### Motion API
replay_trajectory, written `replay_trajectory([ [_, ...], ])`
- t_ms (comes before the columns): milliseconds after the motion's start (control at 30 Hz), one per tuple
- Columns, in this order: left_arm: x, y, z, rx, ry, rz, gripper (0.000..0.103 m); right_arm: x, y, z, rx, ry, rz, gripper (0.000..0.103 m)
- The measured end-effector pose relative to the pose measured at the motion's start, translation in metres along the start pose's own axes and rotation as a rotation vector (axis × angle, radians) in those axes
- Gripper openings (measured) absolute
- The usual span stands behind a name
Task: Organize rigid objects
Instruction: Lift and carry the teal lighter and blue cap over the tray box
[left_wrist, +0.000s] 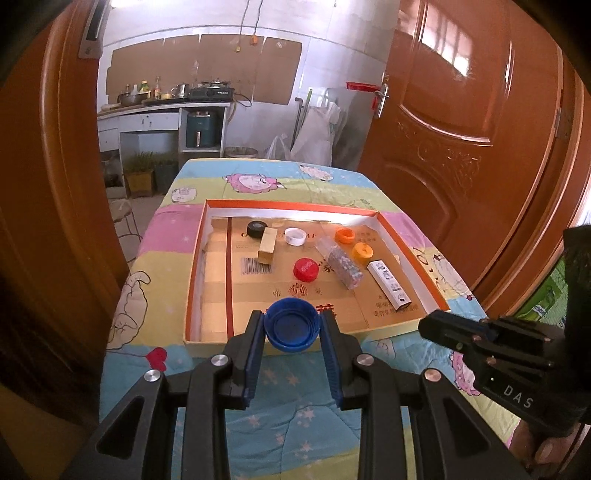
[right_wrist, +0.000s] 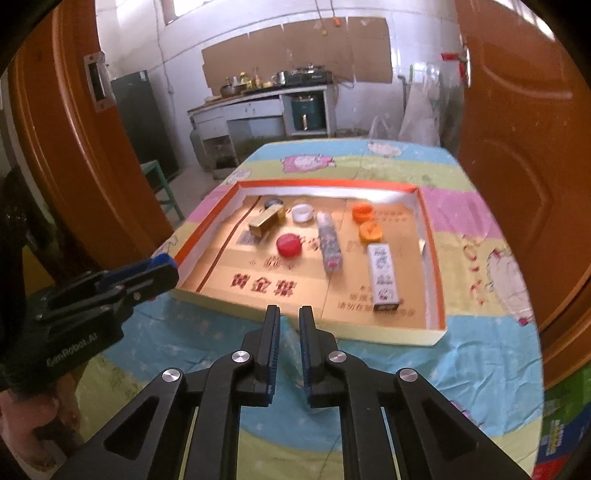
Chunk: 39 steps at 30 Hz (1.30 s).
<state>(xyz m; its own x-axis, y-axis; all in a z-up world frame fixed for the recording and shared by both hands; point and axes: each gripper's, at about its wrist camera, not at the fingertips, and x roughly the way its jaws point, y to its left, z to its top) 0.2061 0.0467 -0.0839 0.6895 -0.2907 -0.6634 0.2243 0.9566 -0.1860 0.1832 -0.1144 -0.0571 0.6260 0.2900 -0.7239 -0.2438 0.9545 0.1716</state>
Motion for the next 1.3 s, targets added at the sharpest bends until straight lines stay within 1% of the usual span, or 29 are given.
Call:
replay_trajectory([
  [67, 0.000, 0.000, -0.001, 0.000, 0.004, -0.003, 0.031, 0.002, -0.003, -0.008, -0.007, 0.016, -0.003, 0.011],
  [100, 0.001, 0.001, -0.002, -0.002, 0.004, -0.004, 0.031, 0.003, -0.004, -0.013, -0.013, 0.018, -0.009, 0.016],
  [133, 0.002, 0.002, -0.002, -0.005, 0.005, -0.005, 0.031, 0.004, -0.005, -0.017, -0.021, 0.021, -0.006, 0.028],
  [167, 0.003, 0.003, -0.004, -0.012, 0.009, -0.007, 0.031, 0.005, -0.006, -0.021, -0.036, 0.031, 0.002, 0.037],
  [200, 0.004, 0.004, -0.004, -0.016, 0.011, -0.008, 0.031, 0.008, -0.005, -0.025, -0.053, 0.049, 0.010, 0.057],
  [233, 0.006, 0.005, -0.005, -0.022, 0.014, -0.009, 0.031, 0.010, -0.004, -0.028, -0.069, 0.060, 0.025, 0.061],
  [300, 0.008, 0.007, -0.008, -0.027, 0.024, -0.007, 0.031, 0.013, 0.002, -0.029, -0.135, 0.058, 0.063, 0.061],
  [333, 0.008, 0.007, -0.009, -0.028, 0.025, -0.005, 0.031, 0.016, 0.006, -0.028, -0.187, 0.058, 0.065, 0.061],
  [367, 0.008, 0.008, -0.011, -0.031, 0.026, -0.001, 0.031, 0.021, 0.012, -0.026, -0.265, 0.067, 0.065, 0.061],
  [467, 0.006, 0.012, -0.013, -0.044, 0.027, 0.009, 0.031, 0.038, 0.024, -0.025, -0.441, 0.104, 0.063, 0.059],
  [500, 0.006, 0.014, -0.013, -0.049, 0.027, 0.012, 0.031, 0.045, 0.026, -0.025, -0.489, 0.129, 0.068, 0.048],
  [533, 0.006, 0.015, -0.014, -0.053, 0.029, 0.016, 0.031, 0.051, 0.026, -0.026, -0.520, 0.157, 0.073, 0.028],
  [567, 0.007, 0.017, -0.014, -0.056, 0.032, 0.019, 0.031, 0.057, 0.025, -0.027, -0.545, 0.185, 0.071, 0.021],
  [600, 0.008, 0.018, -0.014, -0.059, 0.034, 0.022, 0.031, 0.062, 0.025, -0.030, -0.571, 0.208, 0.055, 0.021],
  [633, 0.010, 0.019, -0.015, -0.062, 0.037, 0.023, 0.031, 0.063, 0.024, -0.033, -0.597, 0.200, 0.031, 0.022],
  [833, 0.021, 0.018, -0.017, -0.067, 0.056, 0.012, 0.031, 0.063, 0.024, -0.038, -0.595, 0.204, 0.031, 0.022],
  [867, 0.022, 0.017, -0.018, -0.064, 0.058, 0.011, 0.031, 0.061, 0.025, -0.039, -0.596, 0.202, 0.043, 0.022],
  [900, 0.022, 0.017, -0.018, -0.063, 0.060, 0.010, 0.031, 0.061, 0.027, -0.040, -0.602, 0.199, 0.051, 0.025],
  [933, 0.023, 0.017, -0.018, -0.065, 0.060, 0.010, 0.031, 0.061, 0.030, -0.042, -0.625, 0.195, 0.056, 0.038],
  [967, 0.023, 0.017, -0.019, -0.068, 0.060, 0.009, 0.031, 0.064, 0.034, -0.047, -0.678, 0.206, 0.052, 0.043],
  [1000, 0.022, 0.017, -0.019, -0.069, 0.060, 0.009, 0.031, 0.063, 0.037, -0.048, -0.709, 0.187, 0.048, 0.042],
  [1033, 0.022, 0.017, -0.019, -0.070, 0.058, 0.009, 0.031, 0.063, 0.038, -0.048, -0.729, 0.197, 0.048, 0.042],
  [1100, 0.020, 0.018, -0.020, -0.074, 0.055, 0.011, 0.031, 0.067, 0.035, -0.040, -0.697, 0.235, 0.072, 0.042],
  [1200, 0.019, 0.022, -0.022, -0.088, 0.054, 0.015, 0.031, 0.072, 0.024, -0.032, -0.594, 0.291, 0.132, 0.037],
  [1267, 0.019, 0.023, -0.023, -0.092, 0.057, 0.017, 0.031, 0.074, 0.017, -0.029, -0.514, 0.313, 0.157, 0.035],
  [1300, 0.020, 0.023, -0.023, -0.092, 0.059, 0.017, 0.031, 0.073, 0.015, -0.030, -0.490, 0.312, 0.156, 0.034],
])
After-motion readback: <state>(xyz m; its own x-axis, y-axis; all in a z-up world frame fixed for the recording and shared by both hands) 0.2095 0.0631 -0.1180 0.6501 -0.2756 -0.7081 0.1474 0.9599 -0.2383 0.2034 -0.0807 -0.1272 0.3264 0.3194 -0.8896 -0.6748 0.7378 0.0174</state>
